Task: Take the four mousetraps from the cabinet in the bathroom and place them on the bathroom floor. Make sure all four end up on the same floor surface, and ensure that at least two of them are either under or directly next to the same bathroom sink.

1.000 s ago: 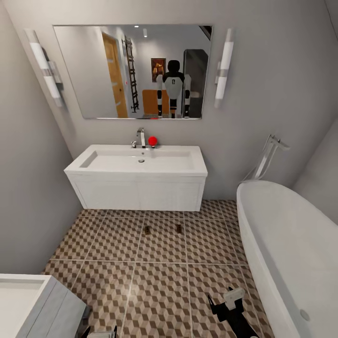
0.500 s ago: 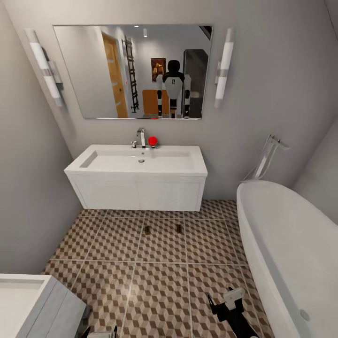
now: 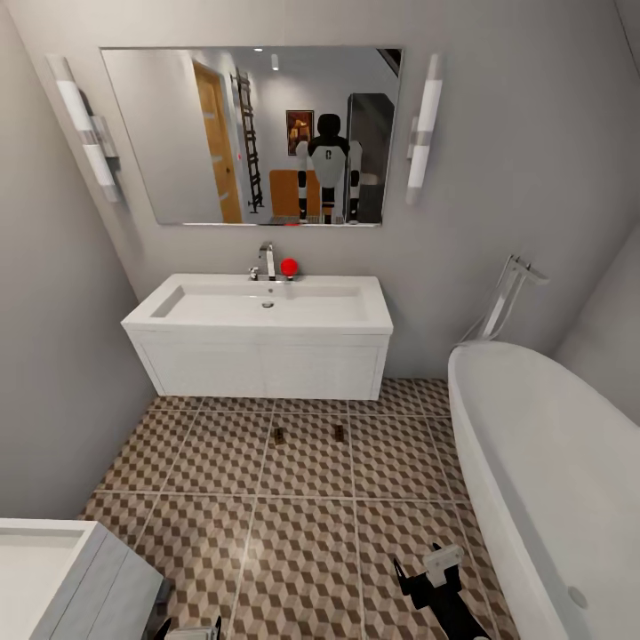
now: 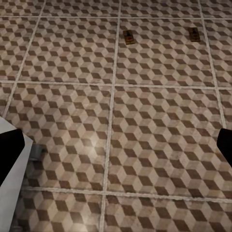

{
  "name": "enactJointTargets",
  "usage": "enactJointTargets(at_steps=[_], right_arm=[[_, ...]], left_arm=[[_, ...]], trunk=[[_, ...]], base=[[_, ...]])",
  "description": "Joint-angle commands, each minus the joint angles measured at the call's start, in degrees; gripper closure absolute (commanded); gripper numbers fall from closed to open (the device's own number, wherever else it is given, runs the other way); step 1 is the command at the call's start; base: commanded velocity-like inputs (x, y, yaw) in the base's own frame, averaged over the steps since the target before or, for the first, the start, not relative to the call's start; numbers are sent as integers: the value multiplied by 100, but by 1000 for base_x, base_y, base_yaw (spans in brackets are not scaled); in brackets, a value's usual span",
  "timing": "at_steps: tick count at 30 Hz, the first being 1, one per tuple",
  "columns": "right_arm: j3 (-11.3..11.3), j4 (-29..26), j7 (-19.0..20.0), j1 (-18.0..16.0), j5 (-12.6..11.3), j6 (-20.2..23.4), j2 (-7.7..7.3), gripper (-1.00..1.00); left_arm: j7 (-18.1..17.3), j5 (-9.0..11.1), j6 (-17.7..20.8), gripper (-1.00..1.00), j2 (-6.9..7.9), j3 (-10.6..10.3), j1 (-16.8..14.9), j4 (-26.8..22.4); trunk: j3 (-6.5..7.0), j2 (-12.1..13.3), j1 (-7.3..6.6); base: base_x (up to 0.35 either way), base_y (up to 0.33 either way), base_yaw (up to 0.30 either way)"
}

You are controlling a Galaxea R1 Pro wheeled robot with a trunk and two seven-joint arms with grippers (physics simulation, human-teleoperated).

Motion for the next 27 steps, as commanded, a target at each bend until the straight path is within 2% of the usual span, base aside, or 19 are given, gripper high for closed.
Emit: enactJointTargets(at_steps=[1,27], right_arm=[[3,4,-2,-5,12,-16,-1,-100],[3,4,-2,-5,12,-16,-1,-100]], left_arm=[[18,9,-32,-100,-1,-18,-11,22],[25,16,-14,-100,-10,-14,-11,21]], trunk=[[-11,-11,3],[-11,-11,3]], base=[[0,0,0],[0,0,0]])
